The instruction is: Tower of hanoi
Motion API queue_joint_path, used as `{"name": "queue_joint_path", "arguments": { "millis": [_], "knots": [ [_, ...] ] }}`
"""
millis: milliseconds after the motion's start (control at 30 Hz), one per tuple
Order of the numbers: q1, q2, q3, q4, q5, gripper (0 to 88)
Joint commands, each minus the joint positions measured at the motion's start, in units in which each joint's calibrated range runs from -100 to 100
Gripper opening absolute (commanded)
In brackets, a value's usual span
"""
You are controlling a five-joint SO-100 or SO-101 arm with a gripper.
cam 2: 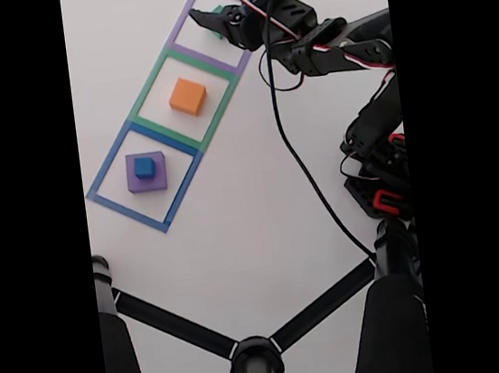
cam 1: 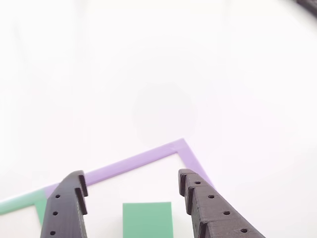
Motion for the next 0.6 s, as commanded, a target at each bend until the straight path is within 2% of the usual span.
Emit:
{"name": "queue_joint_path", "arguments": {
  "millis": [0, 100, 333, 467, 567],
  "knots": [
    [-1.2, -16.9, -5.8, 27.4, 0.0, 9.7],
    [-2.3, -23.7, -11.6, 46.6, 0.0, 2.6],
    [-8.6, -28.4, -35.8, 85.0, 0.0, 0.0],
    [-14.1, -27.8, -50.1, 100.5, 0.0, 0.0],
    [-18.3, -27.8, -56.4, 107.9, 0.0, 0.0]
  ]
}}
